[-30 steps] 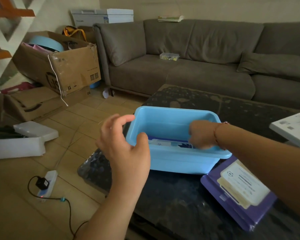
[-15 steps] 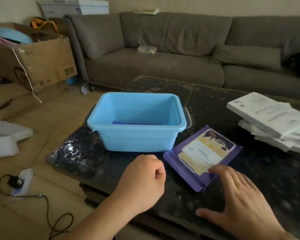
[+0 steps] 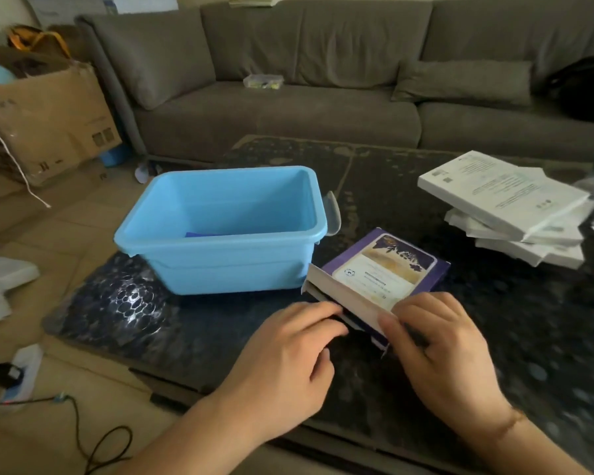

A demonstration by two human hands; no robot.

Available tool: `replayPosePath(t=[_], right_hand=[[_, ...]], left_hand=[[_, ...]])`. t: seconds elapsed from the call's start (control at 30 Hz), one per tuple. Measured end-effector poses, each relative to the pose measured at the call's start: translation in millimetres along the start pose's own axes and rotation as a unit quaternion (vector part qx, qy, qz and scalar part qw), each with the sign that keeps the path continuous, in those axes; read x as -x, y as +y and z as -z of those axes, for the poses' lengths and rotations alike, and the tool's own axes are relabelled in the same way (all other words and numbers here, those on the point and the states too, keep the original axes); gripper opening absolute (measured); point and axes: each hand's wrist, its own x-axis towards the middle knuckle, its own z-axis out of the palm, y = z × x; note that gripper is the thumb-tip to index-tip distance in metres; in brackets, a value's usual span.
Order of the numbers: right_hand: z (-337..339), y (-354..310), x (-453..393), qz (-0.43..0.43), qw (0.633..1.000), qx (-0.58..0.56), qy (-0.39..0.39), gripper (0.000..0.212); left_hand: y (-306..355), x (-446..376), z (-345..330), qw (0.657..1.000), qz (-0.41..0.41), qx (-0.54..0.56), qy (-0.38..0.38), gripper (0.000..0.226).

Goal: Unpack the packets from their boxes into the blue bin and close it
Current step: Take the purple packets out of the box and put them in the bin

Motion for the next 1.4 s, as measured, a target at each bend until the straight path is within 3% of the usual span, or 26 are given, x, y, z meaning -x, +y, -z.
replayPosePath(t=[0.17, 0.53, 0.93, 1.2, 1.4], right_hand=[[4, 1, -12, -0.080, 0.987, -0.134, 0.027, 0.034], [8, 3, -16, -0.090, 0.977, -0.189, 0.043, 0.034], [7, 2, -7, -0.063, 0.986, -0.153, 0.038, 0.038], [12, 8, -7, -0.042, 0.989, -0.130, 0.048, 0.039], [10, 13, -4, -0.054, 0.994, -0.090, 0.022, 0.038]], left_hand=[[3, -11, -5, 0.999, -0.006, -0.017, 0.027, 0.051], [13, -25, -16, 0.995, -0.040, -0.088, -0.005, 0.053], [4, -31, -11, 0.986, -0.080, -0.107, 0.095, 0.009], [-3, -26, -8, 0.975, -0.150, -0.059, 0.150, 0.018], [-20, 6, -3, 0.957, -0.156, -0.075, 0.233, 0.008]])
